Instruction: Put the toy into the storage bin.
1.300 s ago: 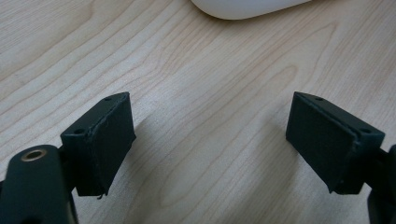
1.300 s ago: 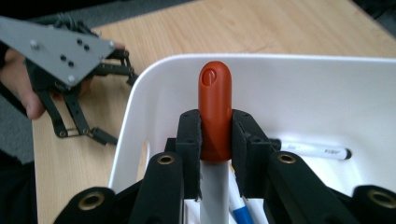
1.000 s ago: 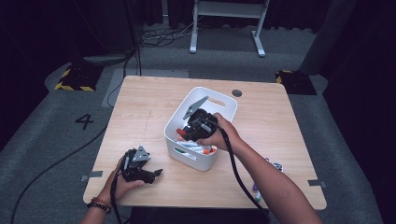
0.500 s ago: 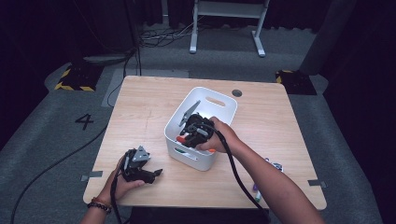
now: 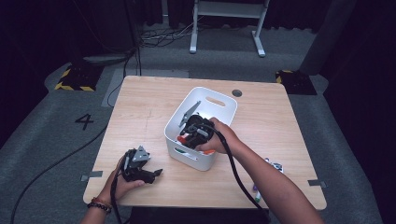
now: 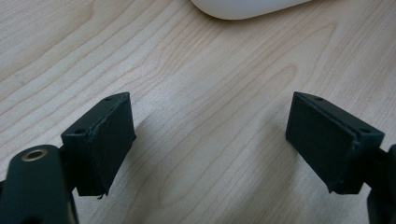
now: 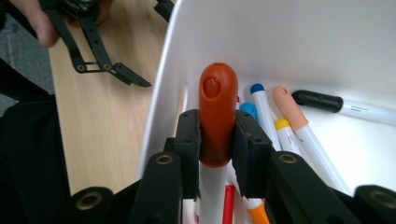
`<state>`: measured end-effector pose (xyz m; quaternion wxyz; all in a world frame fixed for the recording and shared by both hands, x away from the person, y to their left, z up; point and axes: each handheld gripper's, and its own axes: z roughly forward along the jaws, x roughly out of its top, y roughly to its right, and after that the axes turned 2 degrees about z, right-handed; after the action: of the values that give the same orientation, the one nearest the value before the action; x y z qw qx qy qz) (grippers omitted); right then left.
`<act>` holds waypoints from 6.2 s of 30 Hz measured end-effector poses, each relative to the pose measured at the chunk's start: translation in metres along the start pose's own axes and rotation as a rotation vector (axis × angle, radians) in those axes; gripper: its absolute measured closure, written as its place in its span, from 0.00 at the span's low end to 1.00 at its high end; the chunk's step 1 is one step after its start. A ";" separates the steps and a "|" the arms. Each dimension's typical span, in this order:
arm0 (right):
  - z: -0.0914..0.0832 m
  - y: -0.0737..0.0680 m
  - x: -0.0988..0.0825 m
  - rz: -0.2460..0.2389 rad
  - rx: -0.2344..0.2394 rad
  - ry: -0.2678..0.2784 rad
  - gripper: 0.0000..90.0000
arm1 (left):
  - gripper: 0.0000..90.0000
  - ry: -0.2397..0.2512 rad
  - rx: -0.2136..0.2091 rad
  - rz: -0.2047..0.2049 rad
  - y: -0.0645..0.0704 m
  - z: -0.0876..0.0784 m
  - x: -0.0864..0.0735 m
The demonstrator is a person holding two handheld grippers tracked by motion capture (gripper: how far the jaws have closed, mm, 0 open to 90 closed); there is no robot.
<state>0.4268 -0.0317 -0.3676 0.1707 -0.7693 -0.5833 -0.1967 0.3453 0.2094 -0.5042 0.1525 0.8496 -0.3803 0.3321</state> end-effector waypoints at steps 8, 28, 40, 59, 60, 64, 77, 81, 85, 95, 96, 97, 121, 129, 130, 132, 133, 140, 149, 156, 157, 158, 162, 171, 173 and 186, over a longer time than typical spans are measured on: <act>0.002 0.000 -0.001 -0.003 -0.025 0.001 0.72 | 0.17 0.000 0.004 0.003 0.000 0.000 0.000; -0.095 0.003 -0.075 0.133 -0.206 0.280 0.58 | 0.17 0.000 0.004 0.003 0.000 0.000 0.000; -0.109 -0.014 -0.183 0.104 -0.255 0.266 0.46 | 0.17 0.000 0.002 0.001 0.000 0.000 0.000; -0.065 -0.024 -0.272 0.035 -0.206 0.096 0.31 | 0.17 0.000 -0.001 -0.002 0.000 0.000 0.000; -0.062 -0.023 -0.273 0.012 -0.209 0.091 0.31 | 0.17 0.000 -0.001 -0.003 0.000 0.000 0.000; -0.056 -0.021 -0.276 0.003 -0.217 0.056 0.32 | 0.17 0.000 0.001 -0.002 0.000 0.000 0.000; -0.043 -0.016 -0.269 -0.025 -0.248 0.007 0.34 | 0.17 0.000 -0.001 -0.003 0.000 0.000 0.000; -0.053 -0.016 -0.273 0.012 -0.241 0.046 0.34 | 0.17 -0.001 0.007 0.002 0.000 0.000 0.000; -0.061 -0.017 -0.280 0.021 -0.242 0.044 0.34 | 0.17 0.000 0.006 0.002 0.000 0.000 0.000; -0.050 -0.018 -0.282 -0.020 -0.256 -0.002 0.33 | 0.17 -0.001 0.006 0.002 0.000 0.000 0.000; -0.048 -0.019 -0.280 -0.028 -0.261 -0.005 0.33 | 0.17 -0.001 0.006 0.002 0.000 0.000 0.000; -0.046 -0.019 -0.279 -0.038 -0.269 -0.011 0.33 | 0.17 -0.001 0.006 0.002 0.000 0.000 0.000; -0.003 0.010 -0.215 -0.101 -0.159 -0.037 0.42 | 0.17 -0.001 0.005 0.001 0.000 0.000 0.000; 0.002 0.020 -0.210 -0.060 -0.099 -0.002 0.54 | 0.17 -0.001 0.005 0.001 0.000 0.000 0.000; 0.003 0.021 -0.209 -0.057 -0.097 0.000 0.55 | 0.17 -0.001 0.004 0.000 0.000 0.000 0.000; 0.004 0.024 -0.208 -0.047 -0.085 0.004 0.59 | 0.17 -0.002 0.002 0.003 0.000 0.000 0.000; 0.004 0.025 -0.207 -0.039 -0.081 0.005 0.61 | 0.17 -0.001 0.004 0.000 0.000 0.000 0.000; 0.009 0.031 -0.202 -0.026 -0.029 0.030 0.81 | 0.17 -0.001 0.003 0.000 0.000 0.000 0.000; 0.011 0.032 -0.198 -0.005 -0.037 0.043 0.83 | 0.17 -0.001 0.003 0.000 0.000 0.000 0.000; 0.002 0.029 -0.201 0.000 -0.069 0.077 0.83 | 0.17 -0.002 0.003 0.000 0.000 0.000 0.000; -0.001 0.029 -0.202 -0.002 -0.075 0.083 0.83 | 0.17 -0.002 0.002 0.004 0.000 0.000 0.000; -0.004 0.029 -0.202 -0.011 -0.083 0.103 0.83 | 0.17 -0.002 0.003 0.003 0.000 0.000 0.000; -0.026 0.027 -0.204 0.007 -0.106 0.181 0.83 | 0.17 -0.002 0.003 0.003 0.000 0.000 0.000; -0.072 0.016 -0.199 0.025 -0.129 0.345 0.83 | 0.17 -0.001 0.004 0.002 0.000 0.000 0.000; -0.083 0.015 -0.195 0.015 -0.146 0.361 0.83 | 0.17 -0.001 0.004 0.000 0.000 0.000 0.000; -0.128 0.021 -0.172 0.037 -0.198 0.450 0.83 | 0.17 -0.001 0.004 0.000 0.000 0.000 0.000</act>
<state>0.3925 -0.2433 -0.3442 0.2237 -0.7297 -0.4944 -0.4161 0.3453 0.2093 -0.5040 0.1506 0.8501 -0.3799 0.3323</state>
